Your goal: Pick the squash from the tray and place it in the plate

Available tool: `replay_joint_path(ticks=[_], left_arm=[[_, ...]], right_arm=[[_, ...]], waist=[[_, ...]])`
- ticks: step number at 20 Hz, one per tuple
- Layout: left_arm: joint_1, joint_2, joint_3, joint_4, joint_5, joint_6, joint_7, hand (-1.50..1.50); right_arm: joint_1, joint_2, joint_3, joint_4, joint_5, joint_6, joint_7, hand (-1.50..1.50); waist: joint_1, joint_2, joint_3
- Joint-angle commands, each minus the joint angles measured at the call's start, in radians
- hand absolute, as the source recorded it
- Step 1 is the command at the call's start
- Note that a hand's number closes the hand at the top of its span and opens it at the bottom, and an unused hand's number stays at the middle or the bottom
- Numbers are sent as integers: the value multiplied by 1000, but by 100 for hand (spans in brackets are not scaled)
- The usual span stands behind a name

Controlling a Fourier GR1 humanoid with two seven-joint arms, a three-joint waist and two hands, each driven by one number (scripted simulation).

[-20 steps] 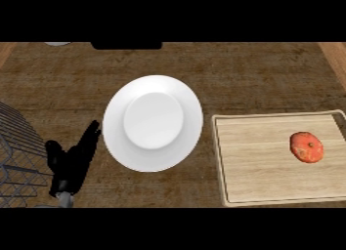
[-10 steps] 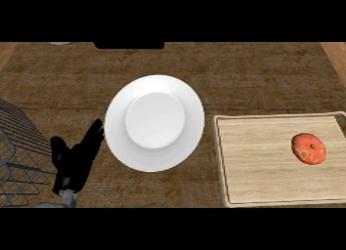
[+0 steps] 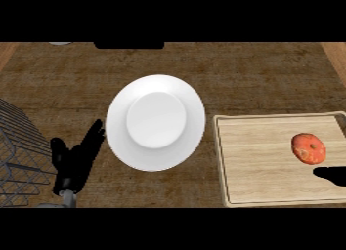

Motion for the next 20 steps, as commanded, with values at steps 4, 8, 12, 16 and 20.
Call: replay_joint_path(ticks=[4,8,12,16,20], left_arm=[[107,-5,-10,-60,-20,-31,-11,0],[43,-6,28,-61,-32,-23,39,0],[66,-24,21,-100,-36,-14,75,0],[-29,-60,38,3,-66,-1,61,0],[59,-31,43,-113,-48,-53,92,0]], right_arm=[[-93,63,9,-5,27,98,95,-150],[-82,148,55,-42,141,76,129,-150],[-129,165,48,138,211,57,67,-150],[-102,164,14,161,237,87,35,-150],[-132,197,-7,234,243,102,-9,-150]], waist=[[0,0,-1],[-4,0,-1],[0,1,-1],[-6,1,-1],[-2,1,-1]])
